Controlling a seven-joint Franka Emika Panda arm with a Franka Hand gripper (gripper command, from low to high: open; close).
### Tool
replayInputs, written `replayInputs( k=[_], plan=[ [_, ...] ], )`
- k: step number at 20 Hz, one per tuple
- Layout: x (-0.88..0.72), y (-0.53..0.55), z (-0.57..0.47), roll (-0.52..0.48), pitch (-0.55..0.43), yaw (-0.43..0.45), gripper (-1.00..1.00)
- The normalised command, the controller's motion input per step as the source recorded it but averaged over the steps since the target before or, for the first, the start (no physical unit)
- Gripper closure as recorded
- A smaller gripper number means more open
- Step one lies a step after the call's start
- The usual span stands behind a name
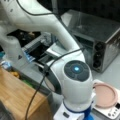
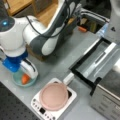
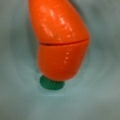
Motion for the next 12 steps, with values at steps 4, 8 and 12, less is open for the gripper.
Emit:
replayInputs(
  k=[4,8,12],
  plan=[
    [0.25,-0.07,0.02,-0.097,0.124,0.037,-1.00],
    [0.24,-0.06,0.05,-0.100,0.122,0.035,-1.00],
    [0.24,-0.06,0.05,-0.100,0.120,0.035,-1.00]
  ],
)
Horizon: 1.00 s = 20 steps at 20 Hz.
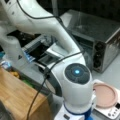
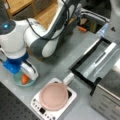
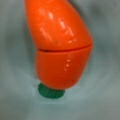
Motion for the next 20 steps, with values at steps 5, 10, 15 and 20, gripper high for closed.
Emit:
replayInputs(
  k=[5,10,15,20],
  plan=[
    [0.25,-0.04,0.01,-0.144,0.128,0.017,-1.00],
    [0.26,0.02,-0.07,-0.157,0.103,0.007,-1.00],
    [0.23,0.10,-0.07,-0.126,0.052,-0.021,-1.00],
    [0.21,0.13,-0.03,-0.123,0.065,-0.048,-1.00]
  ],
)
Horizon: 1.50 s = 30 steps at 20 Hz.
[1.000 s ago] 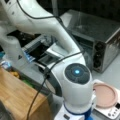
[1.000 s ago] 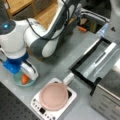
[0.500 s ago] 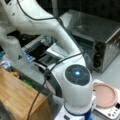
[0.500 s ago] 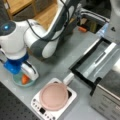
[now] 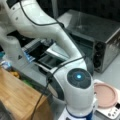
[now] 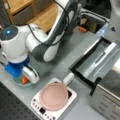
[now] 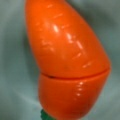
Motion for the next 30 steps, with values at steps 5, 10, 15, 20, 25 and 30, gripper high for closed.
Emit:
replayInputs(
  k=[5,10,15,20,25,30],
  plan=[
    [0.23,0.18,-0.07,-0.115,0.047,-0.046,-1.00],
    [0.25,0.14,-0.13,-0.082,0.069,-0.017,-1.00],
    [0.26,0.12,-0.17,-0.045,0.087,0.003,-1.00],
    [0.26,0.09,-0.17,-0.020,0.097,0.026,-1.00],
    [0.24,0.04,-0.17,0.026,0.105,0.062,-1.00],
    [0.23,-0.01,-0.18,0.030,0.099,0.066,-1.00]
  ],
)
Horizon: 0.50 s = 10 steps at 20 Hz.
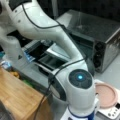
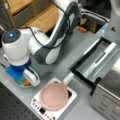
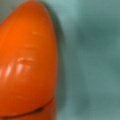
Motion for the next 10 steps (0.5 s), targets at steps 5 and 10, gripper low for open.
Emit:
replayInputs(
  k=[5,10],
  plan=[
    [0.25,-0.01,-0.21,0.026,0.084,0.067,1.00],
    [0.27,0.01,-0.29,0.051,0.069,0.069,1.00]
  ],
)
